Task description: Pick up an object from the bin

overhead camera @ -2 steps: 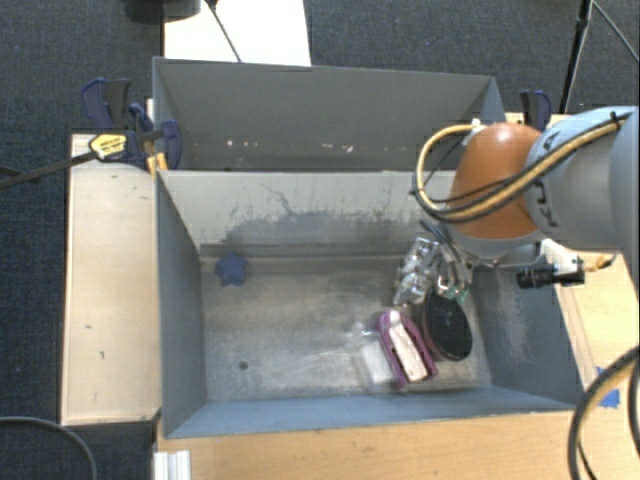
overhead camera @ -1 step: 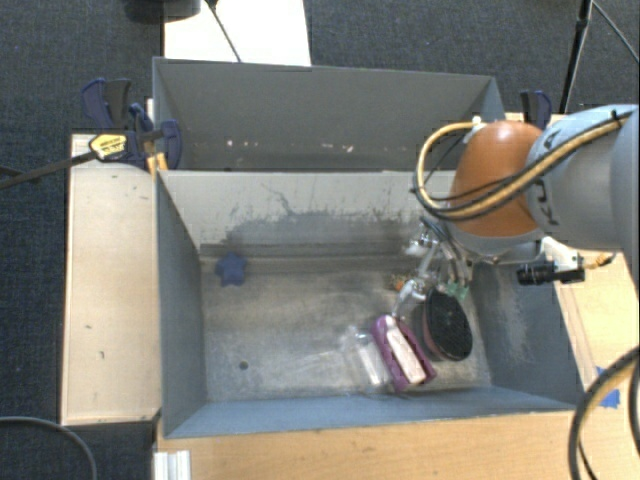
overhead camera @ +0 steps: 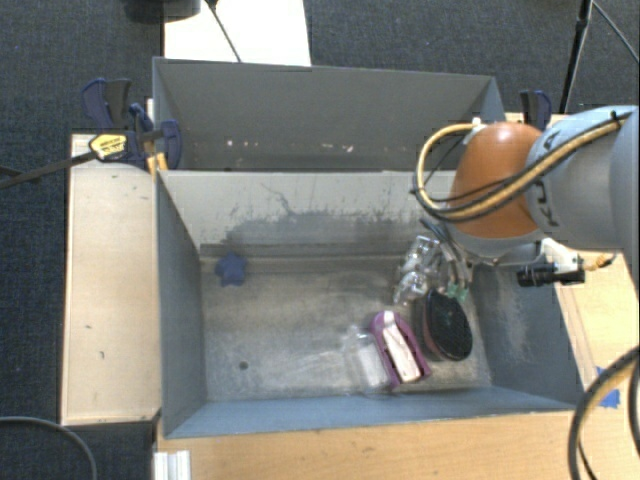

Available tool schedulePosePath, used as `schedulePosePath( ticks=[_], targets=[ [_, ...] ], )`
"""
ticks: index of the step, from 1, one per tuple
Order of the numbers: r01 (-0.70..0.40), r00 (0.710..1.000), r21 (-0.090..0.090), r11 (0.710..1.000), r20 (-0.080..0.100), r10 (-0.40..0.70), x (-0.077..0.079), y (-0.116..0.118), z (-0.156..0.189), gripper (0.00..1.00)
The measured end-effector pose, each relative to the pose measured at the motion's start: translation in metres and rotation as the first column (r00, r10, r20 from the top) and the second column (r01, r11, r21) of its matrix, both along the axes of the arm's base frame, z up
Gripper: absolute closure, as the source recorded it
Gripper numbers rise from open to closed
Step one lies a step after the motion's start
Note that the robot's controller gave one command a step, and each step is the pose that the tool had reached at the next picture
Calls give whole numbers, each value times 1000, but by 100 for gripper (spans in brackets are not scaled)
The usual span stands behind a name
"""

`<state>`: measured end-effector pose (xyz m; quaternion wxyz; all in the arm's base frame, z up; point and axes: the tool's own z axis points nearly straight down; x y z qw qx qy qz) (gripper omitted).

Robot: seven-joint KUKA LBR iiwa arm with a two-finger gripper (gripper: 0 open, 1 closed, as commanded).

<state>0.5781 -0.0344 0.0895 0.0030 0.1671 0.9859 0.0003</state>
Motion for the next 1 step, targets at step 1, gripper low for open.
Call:
schedulePosePath(
  ticks=[1],
  targets=[
    [106, 994, 9, 994, 18, -106, -11, -8, -8, 100]
  ],
)
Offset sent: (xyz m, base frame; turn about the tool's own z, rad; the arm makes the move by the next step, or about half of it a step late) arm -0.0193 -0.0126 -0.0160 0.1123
